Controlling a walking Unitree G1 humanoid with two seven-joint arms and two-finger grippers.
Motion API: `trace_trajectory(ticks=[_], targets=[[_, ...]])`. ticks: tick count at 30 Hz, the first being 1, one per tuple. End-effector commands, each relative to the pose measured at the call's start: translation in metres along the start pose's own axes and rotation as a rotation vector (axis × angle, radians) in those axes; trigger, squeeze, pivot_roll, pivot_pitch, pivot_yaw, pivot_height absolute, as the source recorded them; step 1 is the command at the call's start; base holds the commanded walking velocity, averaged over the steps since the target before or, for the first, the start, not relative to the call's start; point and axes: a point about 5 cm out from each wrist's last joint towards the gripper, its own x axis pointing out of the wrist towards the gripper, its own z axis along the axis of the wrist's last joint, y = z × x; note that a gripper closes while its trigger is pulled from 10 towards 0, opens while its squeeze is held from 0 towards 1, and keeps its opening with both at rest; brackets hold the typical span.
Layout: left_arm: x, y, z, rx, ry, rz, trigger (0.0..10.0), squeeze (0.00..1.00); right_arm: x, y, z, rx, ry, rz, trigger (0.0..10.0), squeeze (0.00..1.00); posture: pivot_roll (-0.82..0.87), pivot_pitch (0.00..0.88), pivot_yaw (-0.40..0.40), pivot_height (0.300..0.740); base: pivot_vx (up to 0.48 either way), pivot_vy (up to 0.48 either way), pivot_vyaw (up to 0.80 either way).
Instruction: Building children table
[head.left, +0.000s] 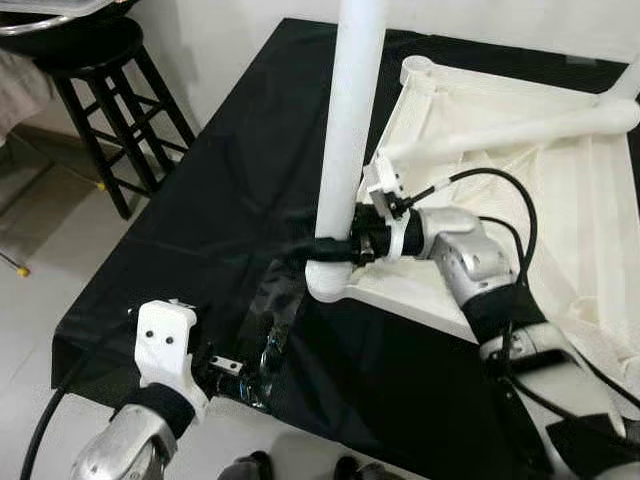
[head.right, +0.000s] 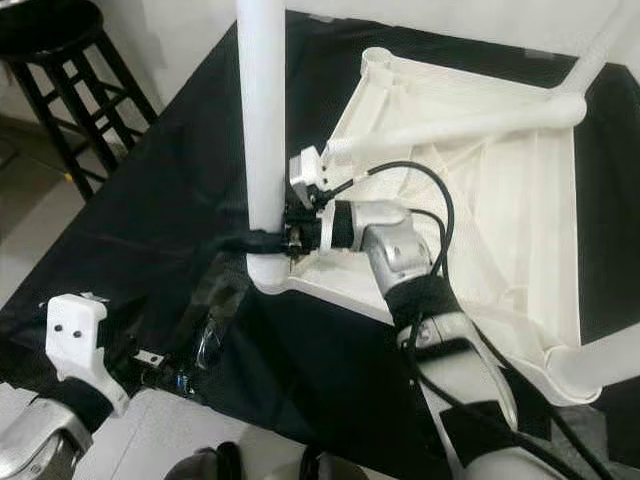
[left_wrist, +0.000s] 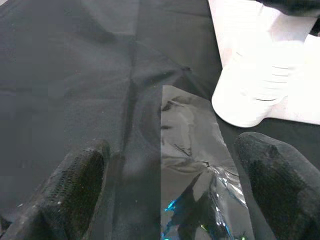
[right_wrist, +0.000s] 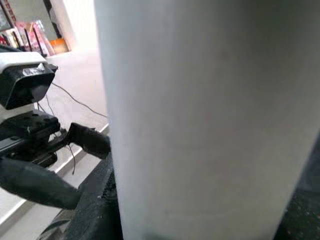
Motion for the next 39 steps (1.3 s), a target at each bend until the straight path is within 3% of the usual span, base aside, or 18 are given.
trace_trajectory(ticks=[1, 8, 12, 17, 23, 27, 35, 39], targets=[[-0.005, -0.004, -0.002, -0.007, 0.035, -0.011, 10.0, 0.0, -0.002, 0.003, -0.035, 0.076, 0.094, -0.059, 10.0, 0.0, 0.13, 0.376, -0.036, 0.74, 0.0, 0.0, 0.0], [-0.006, -0.005, -0.001, -0.009, 0.039, -0.013, 10.0, 0.0, 0.0, 0.002, -0.038, 0.063, 0.111, -0.062, 10.0, 0.0, 0.14, 0.379, -0.038, 0.74, 0.0, 0.0, 0.0], [-0.007, -0.007, 0.0, -0.012, 0.041, -0.011, 10.0, 0.0, -0.002, 0.001, -0.041, 0.005, 0.152, -0.083, 10.0, 0.0, 0.14, 0.385, -0.042, 0.74, 0.0, 0.0, 0.0], [-0.008, -0.007, 0.0, -0.014, 0.047, -0.01, 10.0, 0.0, -0.001, 0.008, -0.046, -0.102, 0.235, 0.016, 10.0, 0.0, 0.14, 0.386, -0.04, 0.74, 0.0, 0.0, 0.0], [-0.009, -0.007, 0.001, -0.017, 0.052, -0.014, 10.0, 0.0, -0.004, 0.011, -0.052, -0.112, 0.258, 0.037, 10.0, 0.0, 0.14, 0.387, -0.04, 0.74, 0.0, 0.0, 0.0], [-0.009, -0.007, 0.001, -0.017, 0.054, -0.015, 10.0, 0.0, -0.006, 0.013, -0.057, -0.085, 0.256, 0.047, 10.0, 0.0, 0.14, 0.39, -0.035, 0.74, 0.0, 0.0, 0.0], [-0.009, -0.008, 0.001, -0.019, 0.061, -0.02, 10.0, 0.0, -0.013, 0.011, -0.06, 0.087, 0.183, 0.006, 10.0, 0.0, 0.14, 0.392, -0.031, 0.74, 0.0, 0.0, 0.0], [-0.009, -0.008, 0.001, -0.02, 0.062, -0.021, 10.0, 0.0, -0.015, 0.009, -0.06, 0.12, 0.167, -0.017, 10.0, 0.0, 0.14, 0.392, -0.031, 0.74, 0.0, 0.0, 0.0]])
